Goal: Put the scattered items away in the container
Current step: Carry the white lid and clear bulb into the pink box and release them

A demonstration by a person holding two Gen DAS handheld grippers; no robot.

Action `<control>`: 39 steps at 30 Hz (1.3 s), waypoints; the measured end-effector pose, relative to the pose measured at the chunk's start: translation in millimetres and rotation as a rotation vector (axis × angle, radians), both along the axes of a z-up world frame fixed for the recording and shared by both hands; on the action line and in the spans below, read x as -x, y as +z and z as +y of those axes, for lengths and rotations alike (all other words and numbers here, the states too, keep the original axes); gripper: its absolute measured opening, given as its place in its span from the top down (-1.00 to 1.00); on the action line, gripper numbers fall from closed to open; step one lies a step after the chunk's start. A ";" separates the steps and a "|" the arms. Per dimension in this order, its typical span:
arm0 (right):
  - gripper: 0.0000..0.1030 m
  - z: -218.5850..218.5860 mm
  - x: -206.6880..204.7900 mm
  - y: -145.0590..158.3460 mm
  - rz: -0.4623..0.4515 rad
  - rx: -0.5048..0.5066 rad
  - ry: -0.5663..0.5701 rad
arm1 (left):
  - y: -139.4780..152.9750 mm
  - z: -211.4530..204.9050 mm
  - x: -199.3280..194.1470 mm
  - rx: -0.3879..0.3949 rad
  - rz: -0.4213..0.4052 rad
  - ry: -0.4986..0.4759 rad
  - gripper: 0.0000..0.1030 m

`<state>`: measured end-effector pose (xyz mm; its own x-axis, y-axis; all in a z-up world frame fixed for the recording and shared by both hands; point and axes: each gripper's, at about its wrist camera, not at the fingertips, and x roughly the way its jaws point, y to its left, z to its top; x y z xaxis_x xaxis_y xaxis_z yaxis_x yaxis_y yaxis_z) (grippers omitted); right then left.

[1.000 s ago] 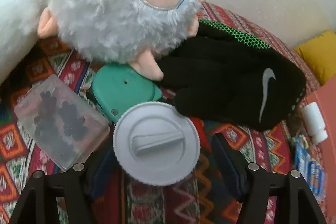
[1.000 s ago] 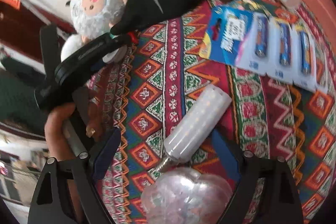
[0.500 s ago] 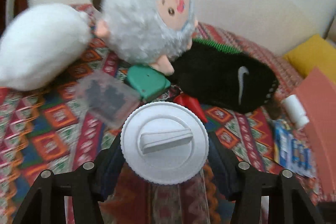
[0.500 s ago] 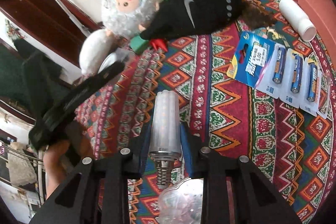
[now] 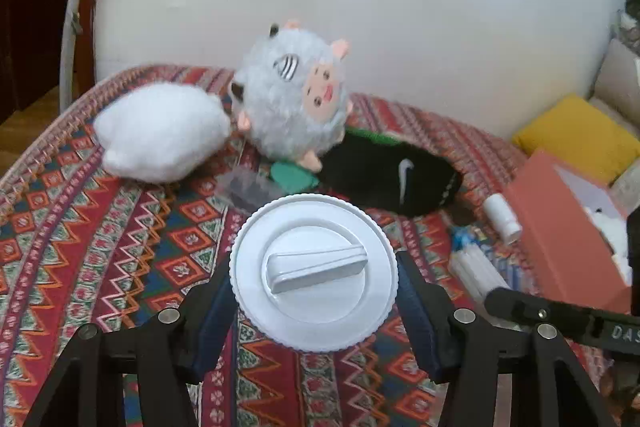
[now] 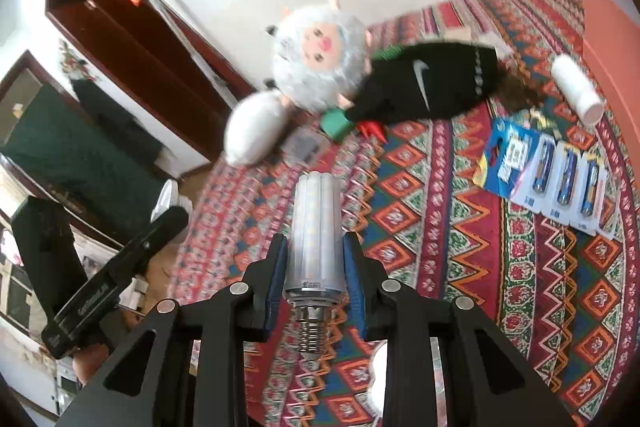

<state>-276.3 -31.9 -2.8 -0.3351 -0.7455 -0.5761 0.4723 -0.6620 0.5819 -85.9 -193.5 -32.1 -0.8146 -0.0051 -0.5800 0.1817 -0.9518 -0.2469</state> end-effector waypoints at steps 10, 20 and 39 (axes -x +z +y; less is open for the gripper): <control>0.42 46.4 -46.7 81.4 0.203 0.101 -0.046 | 69.4 40.5 -22.7 0.027 0.109 -0.070 -0.23; 0.42 133.0 -58.8 144.0 0.353 0.166 -0.195 | 126.5 117.2 8.6 0.080 0.181 -0.222 -0.23; 0.42 360.1 -6.2 146.5 0.365 0.131 -0.723 | 112.9 324.7 150.7 0.153 0.094 -0.553 -0.23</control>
